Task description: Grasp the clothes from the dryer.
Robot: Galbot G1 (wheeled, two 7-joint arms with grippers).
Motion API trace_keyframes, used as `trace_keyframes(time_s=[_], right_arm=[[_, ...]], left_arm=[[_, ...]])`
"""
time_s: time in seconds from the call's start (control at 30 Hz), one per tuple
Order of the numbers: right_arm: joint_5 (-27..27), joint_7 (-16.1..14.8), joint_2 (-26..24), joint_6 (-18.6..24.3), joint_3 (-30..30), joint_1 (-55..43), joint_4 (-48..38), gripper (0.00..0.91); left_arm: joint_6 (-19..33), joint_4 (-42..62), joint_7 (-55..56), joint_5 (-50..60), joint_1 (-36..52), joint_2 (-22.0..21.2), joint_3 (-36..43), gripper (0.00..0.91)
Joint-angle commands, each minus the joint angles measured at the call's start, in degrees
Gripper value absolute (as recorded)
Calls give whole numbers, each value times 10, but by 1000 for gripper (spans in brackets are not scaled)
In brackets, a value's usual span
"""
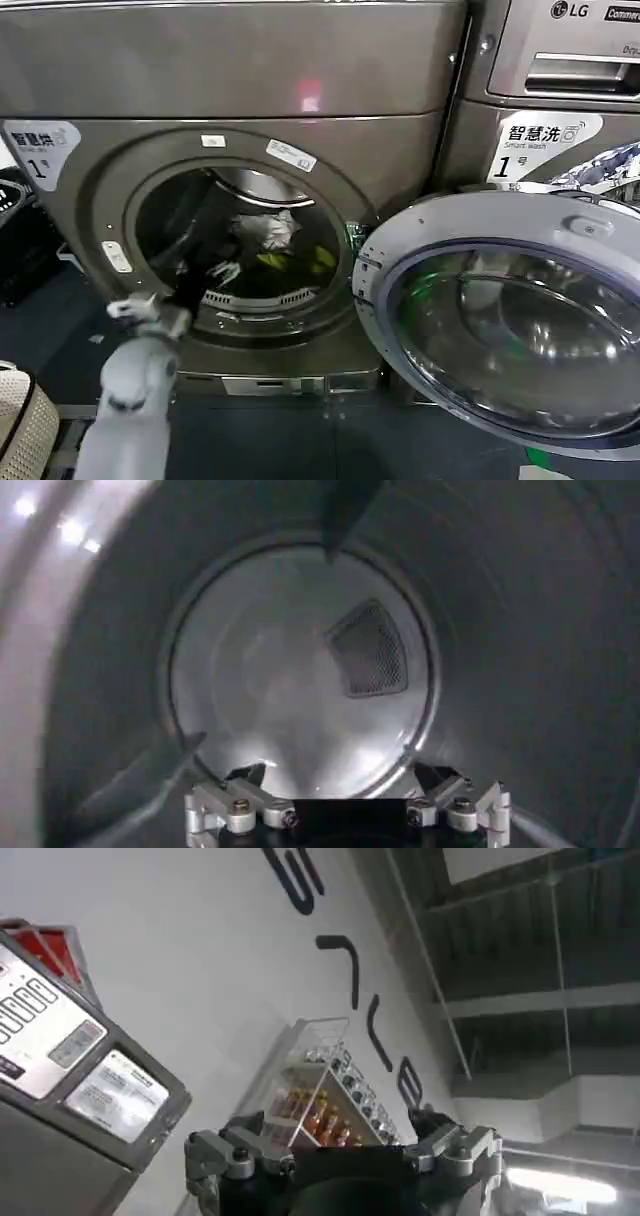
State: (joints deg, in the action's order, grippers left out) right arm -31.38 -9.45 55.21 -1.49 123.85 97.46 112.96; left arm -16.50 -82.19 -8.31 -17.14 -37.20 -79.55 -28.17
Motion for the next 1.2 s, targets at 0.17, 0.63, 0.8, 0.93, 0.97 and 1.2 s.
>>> trace_keyframes(time_s=[0.17, 0.63, 0.8, 0.93, 0.97, 1.2], right_arm=[[-2, 0, 2, 2, 2, 0, 1, 907], [-3, -4, -4, 2, 3, -1, -2, 907], [-2, -6, -3, 4, 2, -1, -4, 907], [1, -8, -1, 5, 0, -3, -6, 907], [1, -8, -2, 5, 0, -3, -7, 907], [6, -11, -1, 8, -3, -7, -11, 907]], left_arm=[[65, 258, 40, -18, 173, -10, 66, 907], [78, 490, -83, 45, 294, -10, 112, 907], [89, 551, -158, 101, 328, -3, 176, 907], [105, 565, -232, 139, 340, 6, 238, 907], [114, 571, -259, 151, 348, 7, 261, 907], [163, 616, -352, 210, 393, 10, 374, 907]])
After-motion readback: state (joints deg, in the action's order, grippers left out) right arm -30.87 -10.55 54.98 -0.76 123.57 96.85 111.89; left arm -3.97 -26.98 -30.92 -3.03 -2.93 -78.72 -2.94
